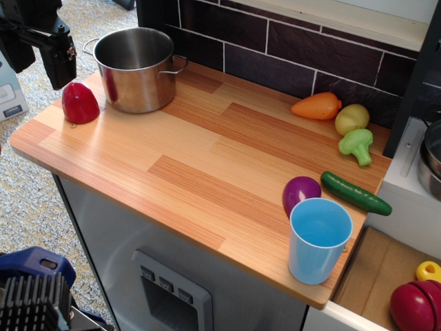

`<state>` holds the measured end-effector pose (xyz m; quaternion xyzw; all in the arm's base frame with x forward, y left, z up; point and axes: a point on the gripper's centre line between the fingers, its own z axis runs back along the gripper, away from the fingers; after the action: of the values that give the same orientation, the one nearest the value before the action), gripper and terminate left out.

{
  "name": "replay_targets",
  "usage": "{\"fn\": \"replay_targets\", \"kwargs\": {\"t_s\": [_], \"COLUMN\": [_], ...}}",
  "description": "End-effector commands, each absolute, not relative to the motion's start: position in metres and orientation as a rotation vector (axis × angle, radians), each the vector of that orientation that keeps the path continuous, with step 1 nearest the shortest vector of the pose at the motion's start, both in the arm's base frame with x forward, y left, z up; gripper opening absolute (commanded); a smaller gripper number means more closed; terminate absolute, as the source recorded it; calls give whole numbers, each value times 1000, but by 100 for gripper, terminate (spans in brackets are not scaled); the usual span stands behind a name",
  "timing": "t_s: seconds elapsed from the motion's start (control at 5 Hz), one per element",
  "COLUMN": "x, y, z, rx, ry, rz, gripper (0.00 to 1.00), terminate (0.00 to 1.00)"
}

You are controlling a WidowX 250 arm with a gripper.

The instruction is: Put sweet potato in pot

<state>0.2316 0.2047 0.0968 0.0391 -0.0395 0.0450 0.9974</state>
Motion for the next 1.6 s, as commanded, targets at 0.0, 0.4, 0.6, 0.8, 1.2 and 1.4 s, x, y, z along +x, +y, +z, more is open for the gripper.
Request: {"fn": "replay_targets", "kwargs": {"t_s": [0.0, 0.4, 0.6, 0.8, 1.2, 1.4], "x": [232, 254, 266, 277, 281, 278], "y": [205, 212, 219, 228, 227, 225], "z": [97, 81, 72, 66, 50, 37], "rx": [78, 87, 88, 75, 40, 19], "ry": [-79, -161, -194, -195, -210, -229], "rz": [90, 66, 52, 19, 27, 32], "gripper": [100, 100, 100, 100, 100, 100], "terminate": [0, 0, 0, 0, 0, 0]}}
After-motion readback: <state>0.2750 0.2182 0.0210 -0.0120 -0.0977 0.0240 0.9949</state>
